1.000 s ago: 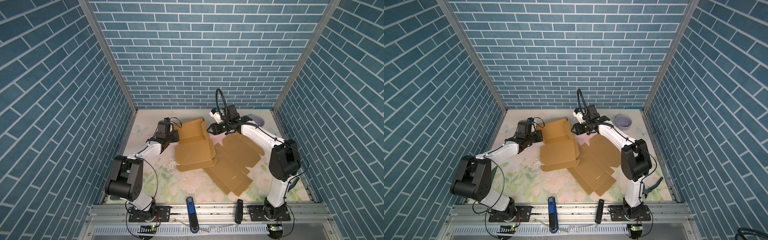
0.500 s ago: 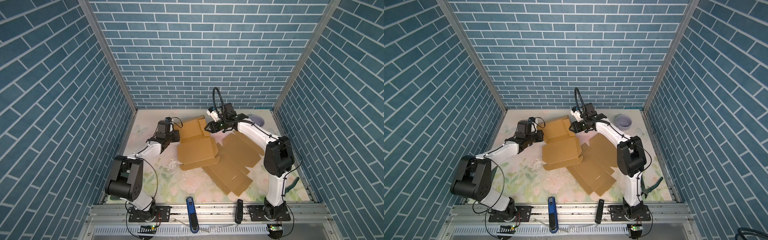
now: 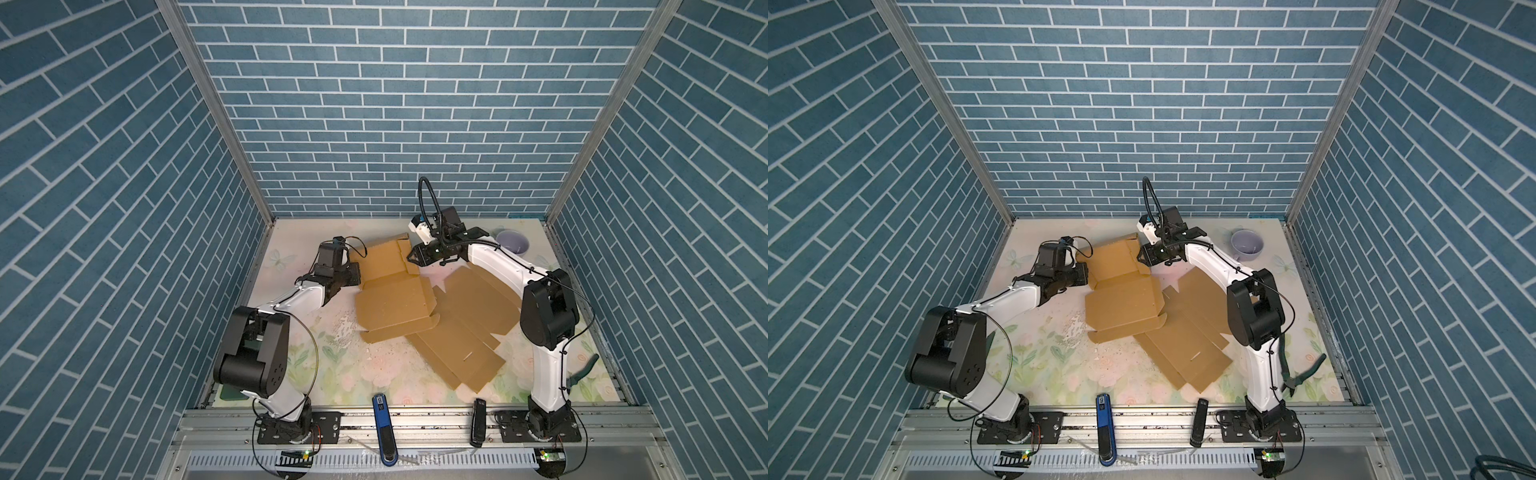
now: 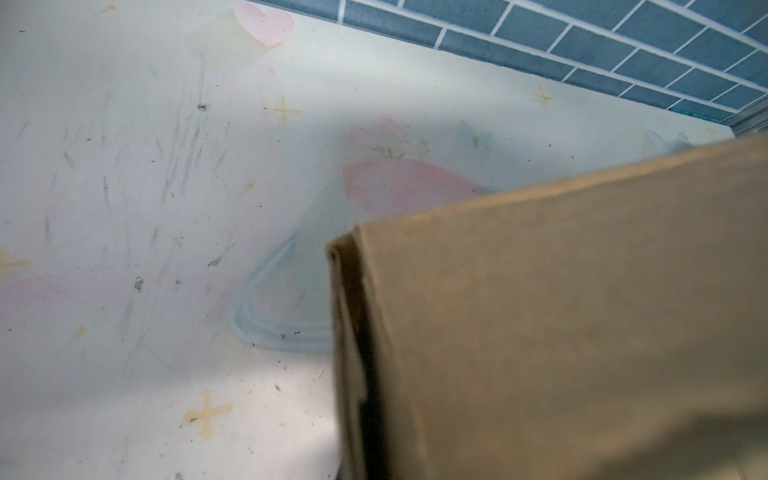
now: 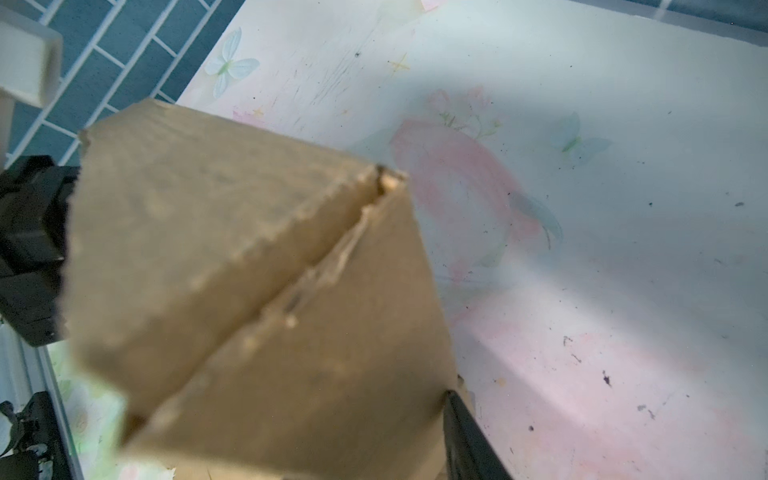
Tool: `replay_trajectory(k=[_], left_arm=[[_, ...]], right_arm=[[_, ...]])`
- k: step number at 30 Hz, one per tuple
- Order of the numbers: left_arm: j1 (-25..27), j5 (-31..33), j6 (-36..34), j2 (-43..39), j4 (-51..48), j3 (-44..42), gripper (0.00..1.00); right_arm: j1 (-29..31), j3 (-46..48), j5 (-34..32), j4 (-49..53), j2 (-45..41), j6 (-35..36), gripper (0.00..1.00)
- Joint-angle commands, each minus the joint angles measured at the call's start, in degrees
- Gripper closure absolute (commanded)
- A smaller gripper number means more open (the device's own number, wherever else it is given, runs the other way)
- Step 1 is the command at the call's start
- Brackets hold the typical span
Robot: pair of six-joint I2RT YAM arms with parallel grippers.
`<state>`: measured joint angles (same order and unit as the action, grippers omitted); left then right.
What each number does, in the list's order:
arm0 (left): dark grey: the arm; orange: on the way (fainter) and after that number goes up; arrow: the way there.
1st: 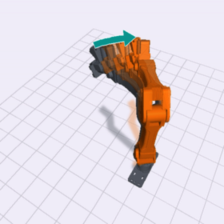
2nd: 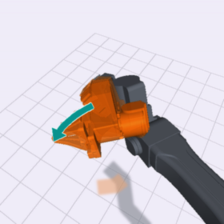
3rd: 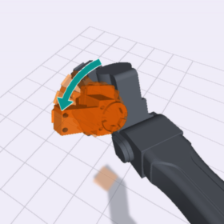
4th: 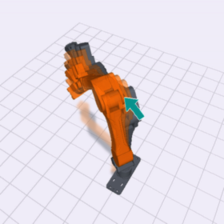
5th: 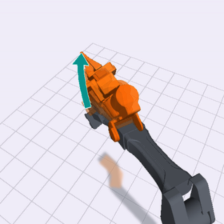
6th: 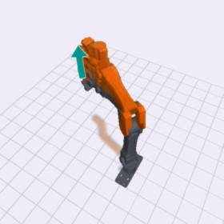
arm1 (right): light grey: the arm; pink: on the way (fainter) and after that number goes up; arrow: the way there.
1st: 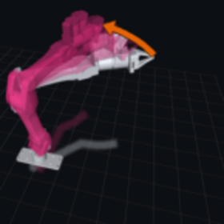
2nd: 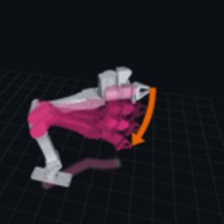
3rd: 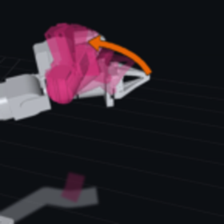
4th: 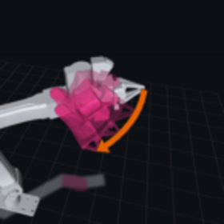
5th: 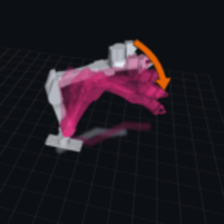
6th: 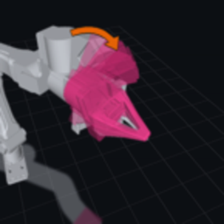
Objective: Fold the paper box
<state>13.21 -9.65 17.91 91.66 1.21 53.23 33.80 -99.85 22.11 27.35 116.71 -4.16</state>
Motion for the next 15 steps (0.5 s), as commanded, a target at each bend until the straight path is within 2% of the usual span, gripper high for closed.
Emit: replay_trajectory(k=[1, 8, 15], left_arm=[[2.09, 1.00, -1.17, -0.11, -0.60, 1.88, 0.99], [6.58, 11.80, -3.39, -2.17, 1.84, -1.42, 0.99], [7.99, 15.84, -3.04, -3.59, 8.37, -8.40, 0.99]], right_arm=[[2.50, 0.88, -3.37, -3.92, 0.21, 0.89, 0.62], [4.62, 12.40, -11.46, -17.33, -2.92, -4.41, 0.62], [5.03, 21.66, -16.73, -27.07, -4.38, -7.77, 0.63]])
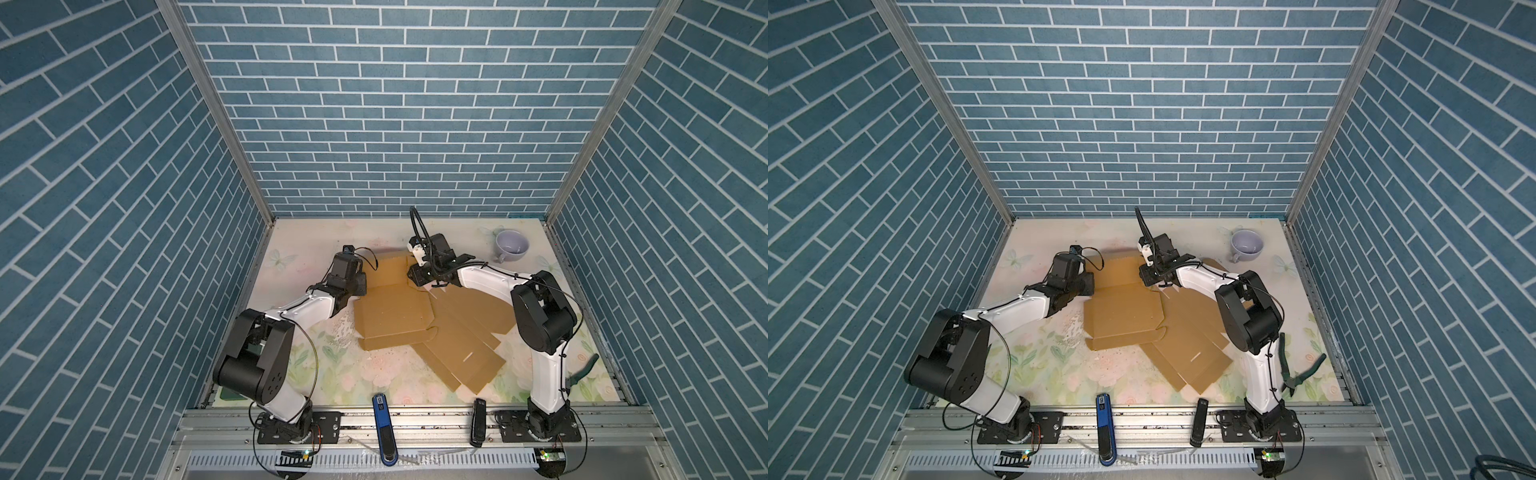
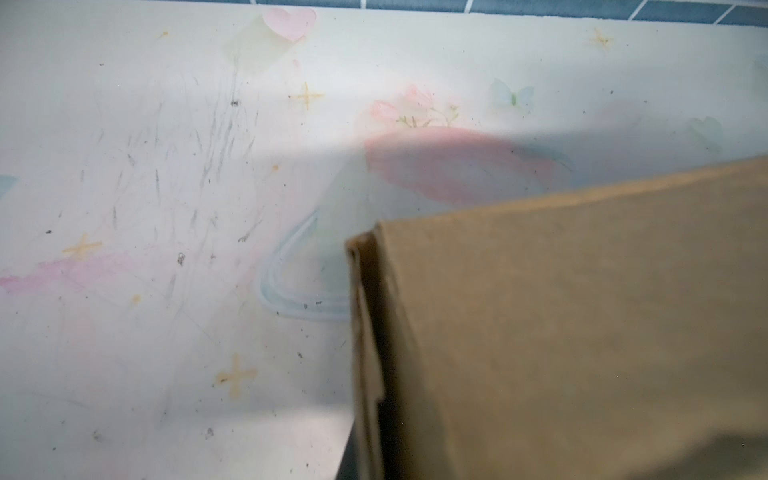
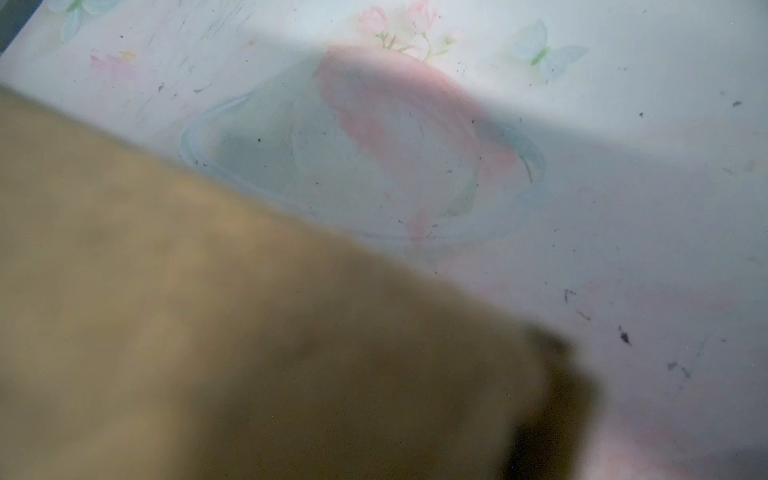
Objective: Fold the paper box
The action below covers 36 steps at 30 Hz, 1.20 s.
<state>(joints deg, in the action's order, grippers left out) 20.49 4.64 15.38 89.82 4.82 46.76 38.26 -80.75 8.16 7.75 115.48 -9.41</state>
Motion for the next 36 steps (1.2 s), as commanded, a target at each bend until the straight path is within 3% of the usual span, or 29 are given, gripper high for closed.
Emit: replay_trajectory(k=[1, 16, 18, 21, 24, 36], left_arm=[[1.03, 2.20, -0.39, -1.72, 5.32, -2.46, 0.99], [6.30, 14.48, 0.09, -0.85, 11.38, -9.15, 0.99], [6.42, 15.68, 0.21, -1.39, 11.81, -9.94, 1.00], [6.71, 16.26, -0.27, -1.88, 12.52, -10.73, 1.00], [7.23, 16.49, -1.06, -1.93, 13.07, -11.21, 1.00], [10.07, 18.05, -1.94, -2.87, 13.19, -11.83, 0.99]], right_arm=[[0.63, 3.19, -2.80, -8.12, -3.16, -2.79, 0.63], [0.78, 11.25, -8.07, -15.61, -6.44, -6.01, 0.61], [0.79, 12.31, -8.22, -16.06, -7.02, -6.39, 0.66], [0.77, 13.47, -8.62, -16.62, -7.59, -6.59, 0.75], [0.76, 13.95, -9.24, -16.93, -7.51, -6.67, 0.78], [0.90, 13.16, -9.97, -16.46, -4.28, -6.94, 0.72]])
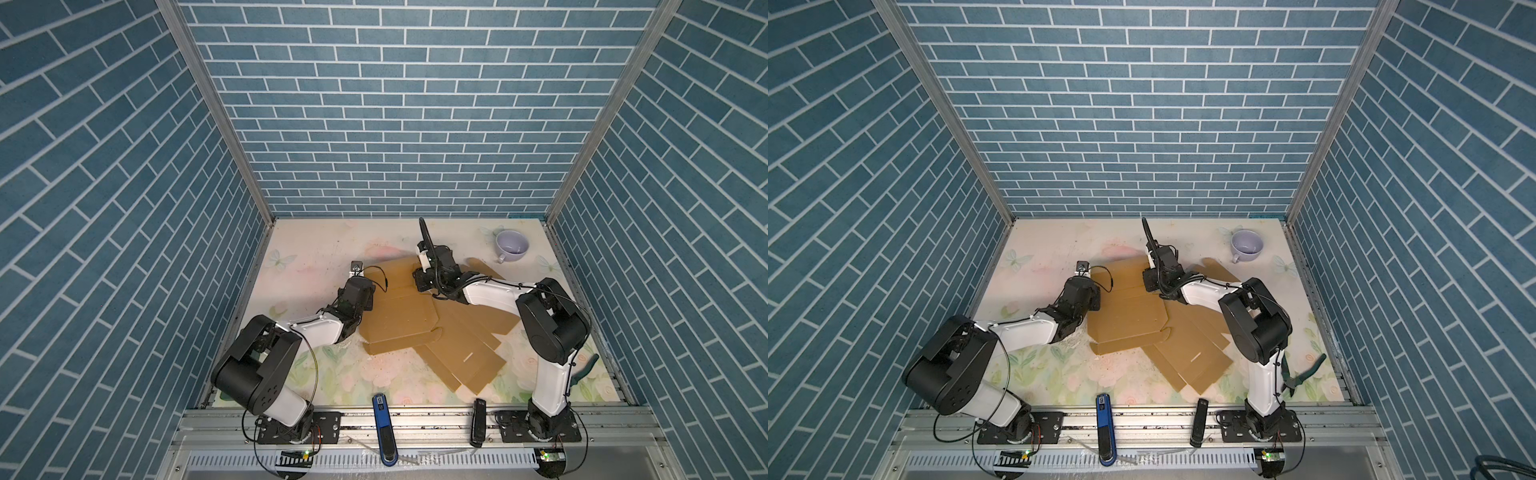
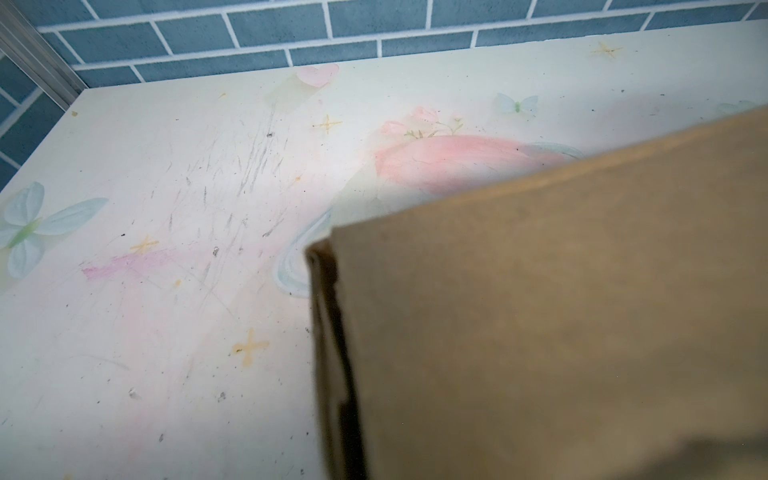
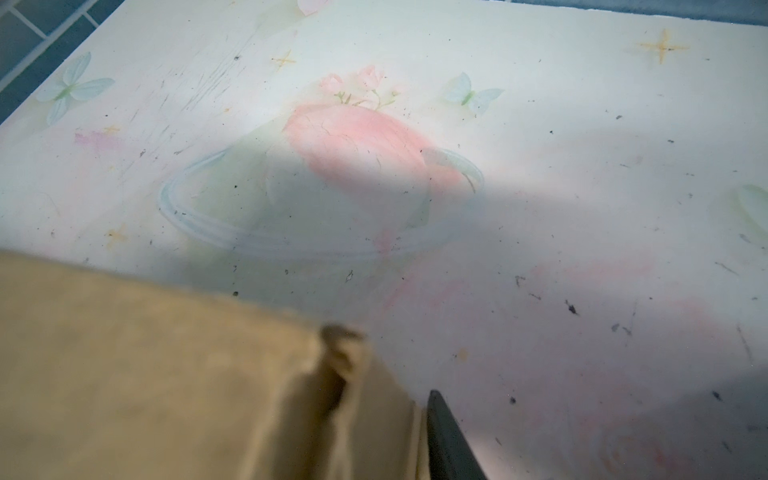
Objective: Fold the paper box
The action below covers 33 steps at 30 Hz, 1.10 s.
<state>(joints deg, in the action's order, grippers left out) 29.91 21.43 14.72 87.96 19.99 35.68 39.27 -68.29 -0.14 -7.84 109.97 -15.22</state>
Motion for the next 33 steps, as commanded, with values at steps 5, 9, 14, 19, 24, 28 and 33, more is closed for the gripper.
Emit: replay_trajectory(k=[5, 9, 14, 19, 24, 28, 33], left_arm=[[0.84, 1.39, -0.97, -1.44, -2.63, -0.27, 0.99], [1.38, 1.85, -0.88, -1.88, -3.04, 0.06, 0.99], [1.81, 2.68, -1.01, -1.90, -3.64, 0.87, 0.99], [2.08, 3.42, -0.97, -1.69, -3.77, 1.24, 0.99], [2.18, 4.06, -0.75, -1.72, -3.66, 1.32, 0.99], [2.21, 3.66, -0.71, -1.57, -3.66, 1.67, 0.99], [2.51, 3.38, -0.65, -1.14, -3.88, 2.18, 0.99]], right_arm=[[0.48, 0.53, -2.79, 0.27, 2.02, -0.99, 0.81], [0.88, 0.35, -4.39, 1.31, 2.65, -0.56, 0.89], [1.61, 0.09, -7.06, 1.85, 3.66, 0.36, 0.98], [1.84, 0.33, -7.34, 1.93, 4.03, 0.03, 0.86], [2.14, 1.60, -6.94, 2.07, 3.17, -1.46, 0.79], [2.38, 2.45, -7.72, 2.13, 3.22, -2.15, 0.83], [2.58, 2.53, -8.16, 1.90, 3.75, -2.45, 0.95]])
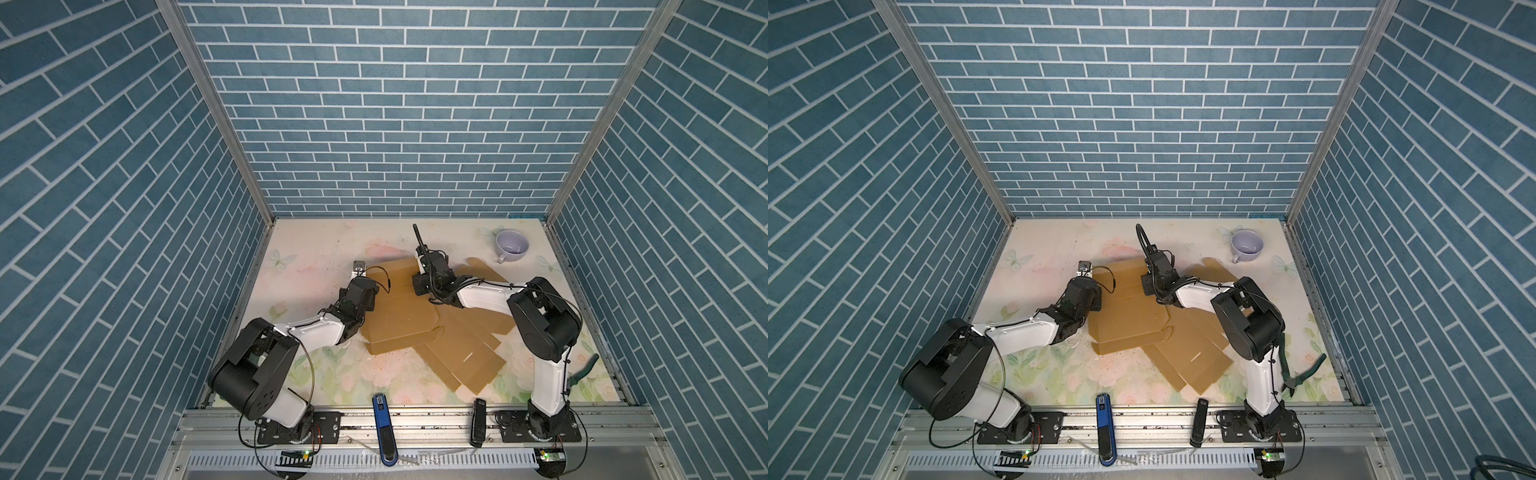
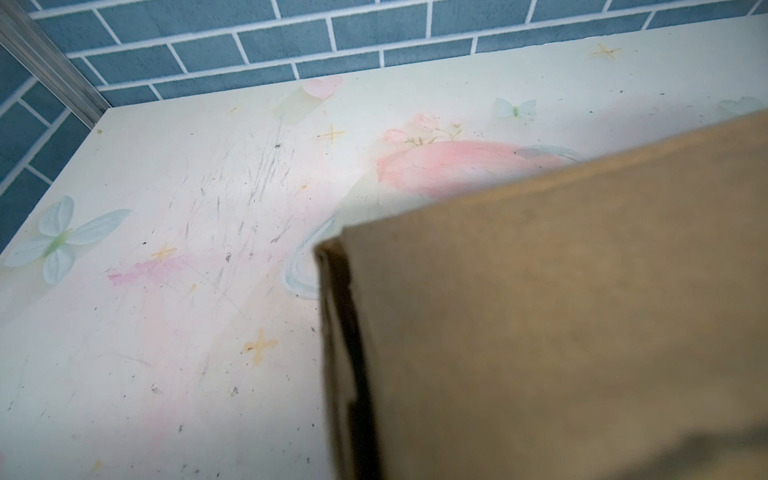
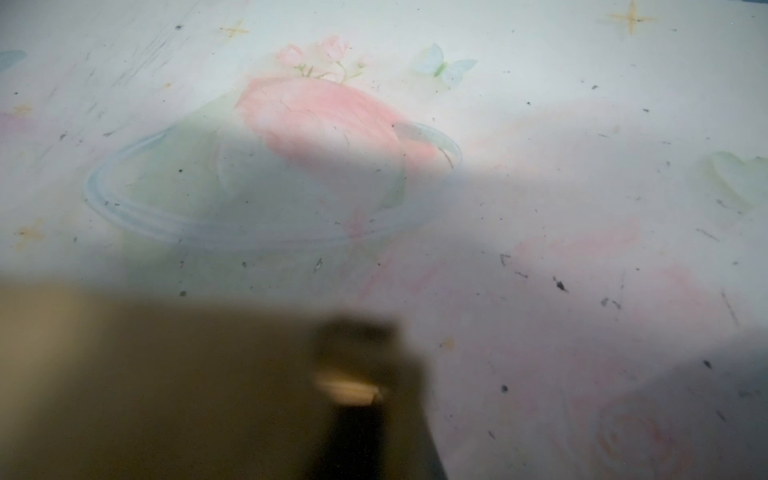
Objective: Fold the paper box
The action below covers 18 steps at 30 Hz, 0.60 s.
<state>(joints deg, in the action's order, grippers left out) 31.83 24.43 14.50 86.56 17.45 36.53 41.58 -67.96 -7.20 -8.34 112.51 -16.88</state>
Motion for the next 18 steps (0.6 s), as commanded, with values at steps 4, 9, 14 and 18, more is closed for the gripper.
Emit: replay_trajectory(k=[4, 9, 14, 18], left_arm=[[0.70, 0.61, -0.48, 0.53, -1.67, 1.65, 0.99], [0.72, 1.24, -0.79, 1.00, -1.57, 1.63, 0.99], [0.69, 1.54, -0.63, 1.04, -1.29, 1.46, 0.99], [0.69, 1.49, -0.69, 0.80, -1.15, 1.34, 0.99]], right_arm=[[0.25, 1.64, -1.24, 2.54, 1.13, -0.69, 0.95], [0.25, 1.60, -0.45, 3.36, -0.50, -1.09, 0.77], [0.25, 2.30, -0.01, 3.73, -2.56, -1.79, 0.68], [0.23, 2.68, -0.39, 3.81, -1.88, -2.42, 0.69]])
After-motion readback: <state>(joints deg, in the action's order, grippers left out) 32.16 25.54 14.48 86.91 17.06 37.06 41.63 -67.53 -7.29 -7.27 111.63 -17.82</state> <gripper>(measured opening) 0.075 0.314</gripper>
